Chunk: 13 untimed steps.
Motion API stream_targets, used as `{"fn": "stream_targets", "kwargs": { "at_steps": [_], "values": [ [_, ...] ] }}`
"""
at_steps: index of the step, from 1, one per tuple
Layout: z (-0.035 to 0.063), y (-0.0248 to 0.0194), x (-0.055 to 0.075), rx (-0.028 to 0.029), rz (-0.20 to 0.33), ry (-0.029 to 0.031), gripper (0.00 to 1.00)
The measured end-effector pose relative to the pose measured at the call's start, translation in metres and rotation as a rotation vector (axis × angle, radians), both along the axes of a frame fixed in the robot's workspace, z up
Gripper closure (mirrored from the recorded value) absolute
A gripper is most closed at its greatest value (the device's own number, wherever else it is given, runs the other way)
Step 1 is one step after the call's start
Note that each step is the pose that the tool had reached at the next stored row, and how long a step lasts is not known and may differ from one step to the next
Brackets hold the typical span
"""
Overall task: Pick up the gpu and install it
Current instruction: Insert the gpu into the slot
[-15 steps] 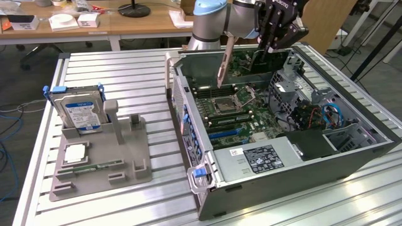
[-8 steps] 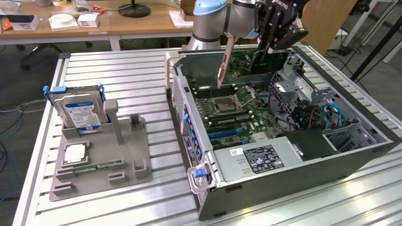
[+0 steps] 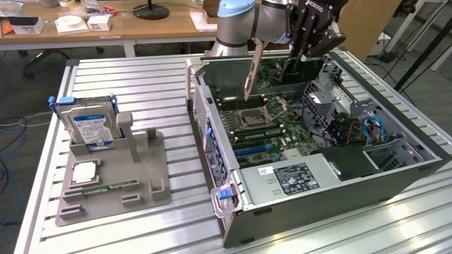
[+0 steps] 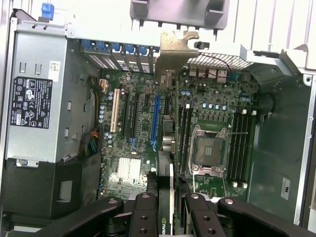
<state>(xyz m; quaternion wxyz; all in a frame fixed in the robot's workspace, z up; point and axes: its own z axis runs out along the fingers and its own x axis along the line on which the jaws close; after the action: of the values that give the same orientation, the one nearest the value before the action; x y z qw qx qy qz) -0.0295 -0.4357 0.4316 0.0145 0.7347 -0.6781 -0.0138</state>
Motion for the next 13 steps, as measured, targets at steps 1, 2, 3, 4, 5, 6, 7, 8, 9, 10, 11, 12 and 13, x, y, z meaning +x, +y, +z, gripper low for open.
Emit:
{"fn": "stream_targets", "kwargs": {
  "at_steps": [1, 2, 3, 4, 5, 6, 7, 8, 9, 10, 11, 12, 13],
  "values": [
    [-0.0004, 0.0000, 0.0000, 0.0000, 0.000, -0.0002, 0.74],
    [-0.0008, 0.0000, 0.0000, 0.0000, 0.000, -0.0004, 0.74],
    [-0.0011, 0.0000, 0.0000, 0.0000, 0.000, -0.0005, 0.74],
    [-0.0012, 0.0000, 0.0000, -0.0002, 0.000, -0.0004, 0.74],
    [-0.0012, 0.0000, 0.0000, -0.0003, 0.000, -0.0004, 0.74],
    [-0.0013, 0.0000, 0.0000, 0.0001, 0.000, -0.0005, 0.74],
    [-0.0013, 0.0000, 0.0000, 0.0001, 0.000, -0.0005, 0.74],
    [-0.0013, 0.0000, 0.0000, 0.0001, 0.000, -0.0005, 0.74],
    [-0.0013, 0.0000, 0.0000, 0.0001, 0.000, -0.0005, 0.74],
    [-0.0013, 0.0000, 0.0000, 0.0001, 0.000, -0.0005, 0.74],
    [-0.0013, 0.0000, 0.0000, 0.0001, 0.000, -0.0005, 0.74],
    [-0.0013, 0.0000, 0.0000, 0.0001, 0.000, -0.0005, 0.74],
    [-0.0013, 0.0000, 0.0000, 0.0001, 0.000, -0.0005, 0.74]
  ]
}}
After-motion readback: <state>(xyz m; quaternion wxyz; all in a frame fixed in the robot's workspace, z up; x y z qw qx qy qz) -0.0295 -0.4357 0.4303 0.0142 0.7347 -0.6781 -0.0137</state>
